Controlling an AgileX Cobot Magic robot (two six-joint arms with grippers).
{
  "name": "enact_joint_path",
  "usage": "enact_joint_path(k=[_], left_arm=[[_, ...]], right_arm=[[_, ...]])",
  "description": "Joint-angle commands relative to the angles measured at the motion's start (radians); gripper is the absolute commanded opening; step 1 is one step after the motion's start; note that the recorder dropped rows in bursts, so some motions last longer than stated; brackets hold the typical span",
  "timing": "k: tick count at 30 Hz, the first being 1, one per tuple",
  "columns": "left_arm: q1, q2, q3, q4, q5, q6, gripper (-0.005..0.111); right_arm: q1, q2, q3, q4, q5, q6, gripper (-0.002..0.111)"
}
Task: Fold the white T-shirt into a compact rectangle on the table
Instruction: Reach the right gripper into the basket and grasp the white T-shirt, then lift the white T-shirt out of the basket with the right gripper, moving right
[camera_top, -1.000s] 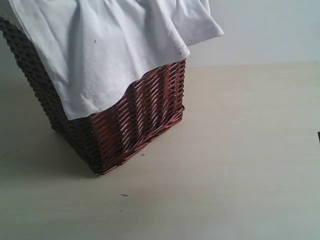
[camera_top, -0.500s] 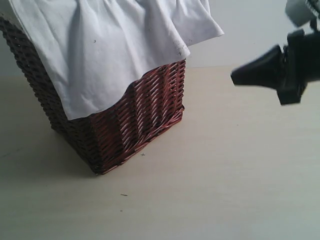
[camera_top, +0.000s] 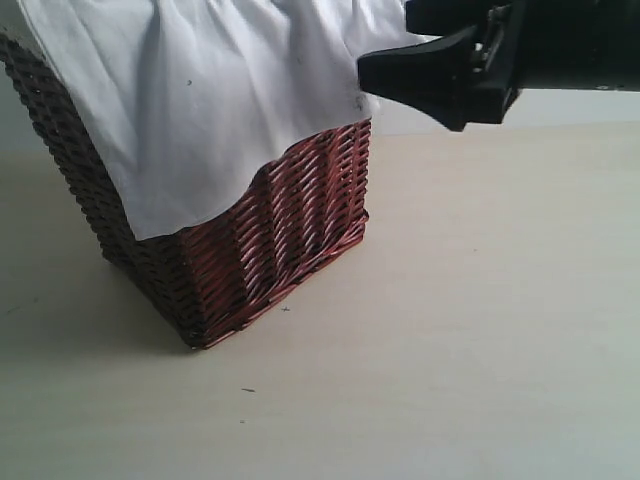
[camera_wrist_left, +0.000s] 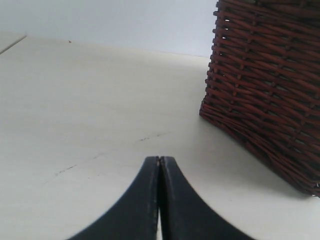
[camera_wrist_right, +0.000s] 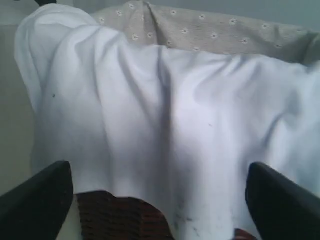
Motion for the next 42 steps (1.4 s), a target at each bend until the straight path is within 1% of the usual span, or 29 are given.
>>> enact_joint_path(k=[1, 3, 5, 7, 8, 10, 15, 16, 18, 23, 27, 35, 42], left_arm=[[-0.007, -0.007, 0.001, -0.01, -0.005, 0.001, 0.0], [-0.007, -0.007, 0.001, -0.01, -0.005, 0.001, 0.0], [-0.007, -0.007, 0.001, -0.01, -0.005, 0.001, 0.0], [-0.007, -0.007, 0.001, -0.01, -0.005, 0.001, 0.0], [-0.007, -0.007, 0.001, -0.01, -0.005, 0.001, 0.0], [-0.007, -0.007, 0.001, -0.01, -0.005, 0.001, 0.0], [-0.007, -0.007, 0.001, -0.01, -0.005, 0.001, 0.0], [-0.007, -0.007, 0.001, -0.01, -0.005, 0.001, 0.0], [-0.007, -0.007, 0.001, -0.01, -0.005, 0.001, 0.0], [-0.007, -0.007, 0.001, -0.01, -0.005, 0.001, 0.0], [-0.007, -0.007, 0.001, -0.01, -0.005, 0.001, 0.0], [-0.007, -0.007, 0.001, -0.01, -0.005, 0.001, 0.0], [-0.007, -0.007, 0.001, -0.01, -0.005, 0.001, 0.0]], right_arm=[[0.098, 0.046, -0.007, 0.08, -0.129, -0.108, 0.088], [0.121, 0.088, -0.017, 0.08, -0.182, -0.108, 0.088], [0.139, 0.133, -0.04, 0.08, -0.19, -0.108, 0.086], [0.158, 0.178, -0.078, 0.08, -0.227, -0.108, 0.082], [0.169, 0.197, -0.101, 0.08, -0.258, -0.105, 0.077], [0.184, 0.22, -0.14, 0.08, -0.31, -0.088, 0.062], [0.186, 0.233, -0.205, 0.08, -0.321, 0.027, 0.004], [0.186, 0.233, -0.213, 0.08, -0.321, 0.062, 0.0], [0.186, 0.224, -0.229, 0.08, -0.323, 0.099, 0.0], [0.186, 0.16, -0.273, 0.08, -0.321, 0.101, 0.0], [0.186, 0.091, -0.357, 0.08, -0.321, 0.101, 0.0], [0.186, 0.049, -0.657, 0.08, -0.368, 0.101, 0.0], [0.186, 0.049, -1.003, 0.08, -0.55, 0.101, 0.0]])
